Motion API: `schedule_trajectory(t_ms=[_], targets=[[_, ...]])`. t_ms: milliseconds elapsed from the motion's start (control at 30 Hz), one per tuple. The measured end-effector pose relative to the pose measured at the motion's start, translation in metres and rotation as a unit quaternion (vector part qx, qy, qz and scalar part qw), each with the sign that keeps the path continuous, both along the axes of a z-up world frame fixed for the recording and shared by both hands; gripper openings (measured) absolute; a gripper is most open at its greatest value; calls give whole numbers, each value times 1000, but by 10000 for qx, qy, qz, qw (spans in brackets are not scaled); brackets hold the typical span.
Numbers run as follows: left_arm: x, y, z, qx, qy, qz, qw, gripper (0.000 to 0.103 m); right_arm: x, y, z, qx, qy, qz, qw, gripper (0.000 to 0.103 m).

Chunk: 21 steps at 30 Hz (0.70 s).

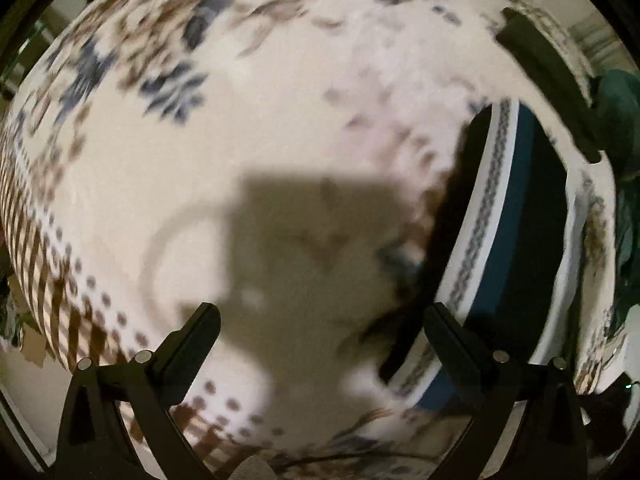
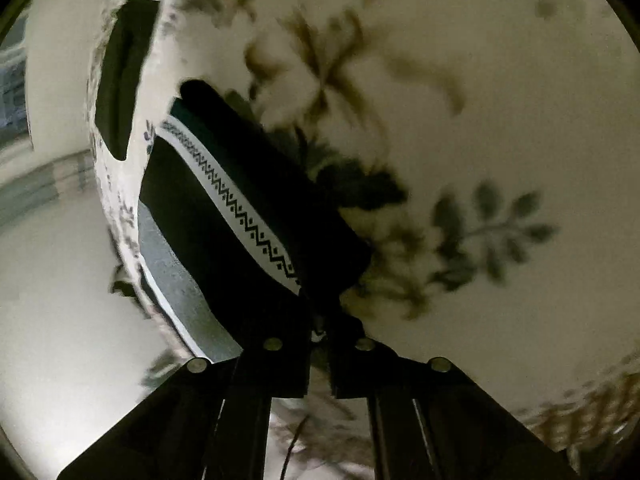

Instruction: Fold small clothes

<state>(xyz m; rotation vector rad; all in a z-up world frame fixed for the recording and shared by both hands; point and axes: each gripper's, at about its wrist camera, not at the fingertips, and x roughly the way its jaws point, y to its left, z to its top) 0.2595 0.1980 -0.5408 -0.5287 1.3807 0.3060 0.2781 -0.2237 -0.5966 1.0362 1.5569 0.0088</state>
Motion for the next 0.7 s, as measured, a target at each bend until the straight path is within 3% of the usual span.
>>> schedule_trajectory(t_ms=[67, 167, 233, 300, 367, 433, 567, 633, 667, 700], targets=[[23, -6, 5, 90, -141, -236, 9996, 103, -1, 2, -4, -232, 207, 369, 9988, 6], [64, -14, 11, 91, -449, -536, 9975, 103, 13, 6, -21, -17, 613, 756, 9952, 15], [90, -22, 9, -17, -569, -737, 9957, 103, 29, -3, -4, -162, 306, 799, 9962, 19], [118, -29, 2, -127, -620, -887, 9940, 103, 45, -12, 19, -586, -154, 784, 9951, 57], [142, -27, -7, -136, -570, -1025, 9930, 103, 65, -15, 35, -807, -651, 738, 9919, 66], [160, -35, -14, -128, -496, -1101, 9926, 103, 103, -6, 35, -738, -1031, 1052, 9863, 66], [164, -41, -11, -161, -649, -1192, 9906, 103, 169, 36, 28, -1021, -1638, 1881, 9630, 66], [167, -48, -8, -134, -723, -1256, 9894, 103, 194, 64, 20, -1095, -1590, 2380, 9519, 66], [168, -51, -5, -156, -735, -1288, 9888, 103, 210, 74, 15, -1218, -1581, 2534, 9466, 59], [169, -53, -3, -186, -753, -1321, 9882, 103, 217, 85, 12, -1353, -1663, 2680, 9393, 27]])
